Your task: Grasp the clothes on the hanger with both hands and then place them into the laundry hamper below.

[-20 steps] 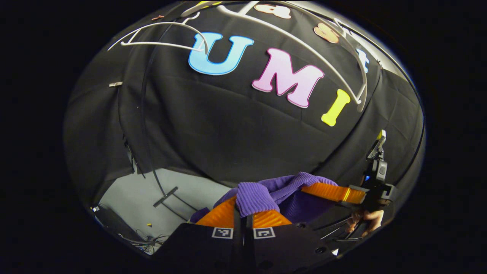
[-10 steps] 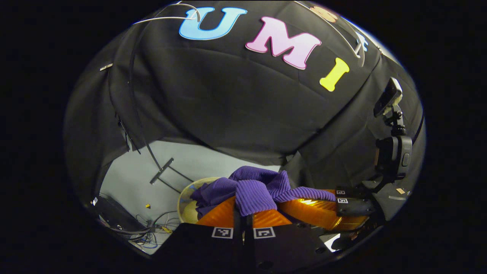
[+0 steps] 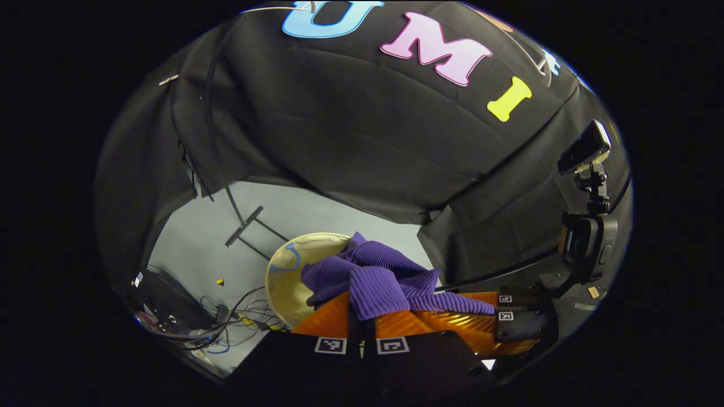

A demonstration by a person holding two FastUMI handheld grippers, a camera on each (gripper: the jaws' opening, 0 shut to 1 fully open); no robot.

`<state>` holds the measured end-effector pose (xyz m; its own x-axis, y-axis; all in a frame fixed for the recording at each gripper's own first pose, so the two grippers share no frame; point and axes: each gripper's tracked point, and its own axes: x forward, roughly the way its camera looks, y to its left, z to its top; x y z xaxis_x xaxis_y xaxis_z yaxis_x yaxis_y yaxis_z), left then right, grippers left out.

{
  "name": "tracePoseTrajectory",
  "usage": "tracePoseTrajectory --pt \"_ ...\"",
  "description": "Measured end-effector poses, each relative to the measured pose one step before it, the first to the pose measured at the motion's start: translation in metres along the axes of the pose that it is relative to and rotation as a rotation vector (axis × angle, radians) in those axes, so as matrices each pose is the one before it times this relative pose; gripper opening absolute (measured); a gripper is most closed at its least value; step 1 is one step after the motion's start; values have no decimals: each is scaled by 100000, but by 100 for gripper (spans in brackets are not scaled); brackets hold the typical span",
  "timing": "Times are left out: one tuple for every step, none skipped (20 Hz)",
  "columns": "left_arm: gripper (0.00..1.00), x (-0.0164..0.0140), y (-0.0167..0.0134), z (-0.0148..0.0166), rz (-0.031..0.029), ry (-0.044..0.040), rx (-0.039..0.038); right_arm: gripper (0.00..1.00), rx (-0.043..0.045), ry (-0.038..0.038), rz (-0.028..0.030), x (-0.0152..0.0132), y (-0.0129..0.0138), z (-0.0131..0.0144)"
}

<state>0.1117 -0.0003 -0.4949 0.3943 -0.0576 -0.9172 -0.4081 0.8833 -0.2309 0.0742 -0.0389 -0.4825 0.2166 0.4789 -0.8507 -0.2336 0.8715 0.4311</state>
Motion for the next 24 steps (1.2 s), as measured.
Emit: tracePoseTrajectory --pt "5 -27 -43 -77 -210 244 210 14 -534 189 -1115 -66 -104 15" --pt "5 13 13 -192 -212 359 300 14 -400 329 -980 52 -83 83" --pt "5 -29 -12 -35 81 6 254 14 -373 481 -1238 84 -134 -60" --pt "6 20 -33 -221 -143 125 268 14 -408 258 -821 6 -113 36" --pt "5 -43 9 -128 11 90 196 14 -276 522 -654 79 3 -275" --pt "5 25 20 -24 103 -71 -43 14 -347 520 -402 22 30 -137" --pt "5 52 26 108 121 -151 -180 14 -499 543 -232 -245 -190 -266" --pt "5 45 -217 -61 72 347 9 14 -544 286 -577 -205 -188 -130" --pt "5 -4 71 -1 554 434 140 14 -350 217 -485 -113 -108 -242" --pt "7 51 31 -175 -23 606 328 14 72 -255 -452 -226 -212 67" --pt "7 69 -56 -108 -53 508 177 14 175 -460 -706 -78 -6 121" --pt "10 -15 -114 -211 -562 455 -229 14 121 -117 -623 -246 -154 345" --pt "11 98 -23 -150 -193 158 -683 15 707 -1390 690 62 192 288" --pt "28 -477 -85 136 -538 -126 -1445 38 603 -1336 1009 66 59 351" --pt "45 44 526 209 3139 -452 -466 61 -734 -794 -2564 -318 -730 429" --pt "62 667 761 -267 2904 -47 882 84 -2439 -979 -2578 -166 -983 -74" --pt "79 -688 322 308 1108 -642 81 73 -2357 98 -907 -397 -589 318" --pt "95 195 215 252 31 -374 -1808 100 -439 903 -157 493 -45 -412" --pt "95 191 -243 12 -1108 428 -1826 99 696 491 576 15 71 65" --pt "96 -495 -229 49 -841 168 -618 99 399 133 851 -26 335 151" --pt "96 -84 38 174 230 -525 406 99 -671 109 422 15 221 94" --pt "95 53 72 -30 -1 -222 502 98 -1187 45 -345 -1 -18 -103" --pt "95 -60 -135 155 -269 -42 261 98 -757 -68 -475 75 -43 24" --pt "95 80 -57 -14 -290 -72 29 98 -53 -137 448 -20 135 9"
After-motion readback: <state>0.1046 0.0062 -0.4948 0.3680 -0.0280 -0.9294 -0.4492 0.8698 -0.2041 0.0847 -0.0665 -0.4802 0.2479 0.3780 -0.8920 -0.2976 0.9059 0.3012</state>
